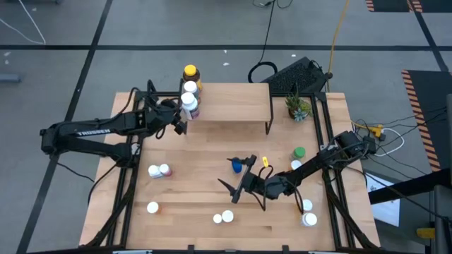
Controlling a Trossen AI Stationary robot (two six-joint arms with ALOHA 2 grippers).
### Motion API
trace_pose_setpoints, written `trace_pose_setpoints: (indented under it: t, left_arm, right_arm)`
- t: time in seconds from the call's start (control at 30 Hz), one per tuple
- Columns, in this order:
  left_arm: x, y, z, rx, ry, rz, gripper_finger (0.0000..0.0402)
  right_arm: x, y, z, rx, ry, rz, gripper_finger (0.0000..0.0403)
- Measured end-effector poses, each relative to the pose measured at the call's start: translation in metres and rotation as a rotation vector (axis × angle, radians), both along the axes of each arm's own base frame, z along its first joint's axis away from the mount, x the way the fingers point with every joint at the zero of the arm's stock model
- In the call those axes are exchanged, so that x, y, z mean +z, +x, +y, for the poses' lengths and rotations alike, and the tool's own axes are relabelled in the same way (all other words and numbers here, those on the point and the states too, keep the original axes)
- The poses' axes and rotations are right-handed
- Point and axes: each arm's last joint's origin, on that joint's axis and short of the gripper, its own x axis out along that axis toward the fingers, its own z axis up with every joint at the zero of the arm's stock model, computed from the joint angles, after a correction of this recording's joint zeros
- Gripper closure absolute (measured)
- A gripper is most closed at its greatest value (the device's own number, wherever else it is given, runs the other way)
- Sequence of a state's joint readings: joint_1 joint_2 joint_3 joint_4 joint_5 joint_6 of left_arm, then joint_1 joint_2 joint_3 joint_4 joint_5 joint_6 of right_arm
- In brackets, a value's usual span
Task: Pick and place medicine bottles onto shelf by color
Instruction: Put the large white medicine bottle on the shelf, aligned with the other large yellow and green medicine bottles, then put the blue medicine bottle on the shelf
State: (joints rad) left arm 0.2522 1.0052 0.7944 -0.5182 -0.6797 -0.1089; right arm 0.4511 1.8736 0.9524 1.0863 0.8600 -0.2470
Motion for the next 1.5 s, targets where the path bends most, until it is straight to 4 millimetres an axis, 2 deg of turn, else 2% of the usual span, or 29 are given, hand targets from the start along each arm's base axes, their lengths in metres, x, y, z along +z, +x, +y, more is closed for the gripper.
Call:
trace_pose_setpoints:
  t: [0.3,0.53,0.67,0.83,0.97,1.07,1.17,1.37,1.5]
  left_arm:
    - [0.003,-0.005,-0.001,0.002,-0.002,-0.007,0.0257]
    - [0.024,-0.024,-0.021,-0.101,-0.09,-0.105,0.0257]
    - [0.026,-0.028,-0.037,-0.223,-0.21,-0.209,0.0257]
    - [0.004,-0.017,-0.061,-0.403,-0.246,-0.236,0.0256]
    - [-0.02,-0.003,-0.081,-0.575,-0.207,-0.351,0.0256]
    - [-0.035,0.004,-0.092,-0.717,-0.151,-0.403,0.0256]
    - [-0.049,0.009,-0.097,-0.796,-0.068,-0.436,0.0256]
    - [-0.076,0.021,-0.095,-0.807,0.011,-0.455,0.0256]
    - [-0.087,0.027,-0.095,-0.799,-0.015,-0.408,0.0256]
  right_arm:
    - [0.0,0.0,0.0,-0.001,-0.001,0.001,0.0023]
    - [-0.003,0.0,0.0,0.0,-0.017,0.028,0.0023]
    - [0.004,-0.004,-0.002,-0.001,-0.07,0.117,0.0023]
    - [0.025,-0.023,-0.01,-0.006,0.023,0.23,0.0023]
    - [0.031,-0.04,-0.017,0.079,0.152,0.355,0.0023]
    - [0.028,-0.046,-0.02,0.152,0.191,0.452,0.0023]
    - [0.024,-0.048,-0.024,0.201,0.172,0.535,0.0023]
    - [0.019,-0.045,-0.04,0.204,0.112,0.624,0.0023]
    - [0.02,-0.04,-0.053,0.156,0.249,0.58,0.0023]
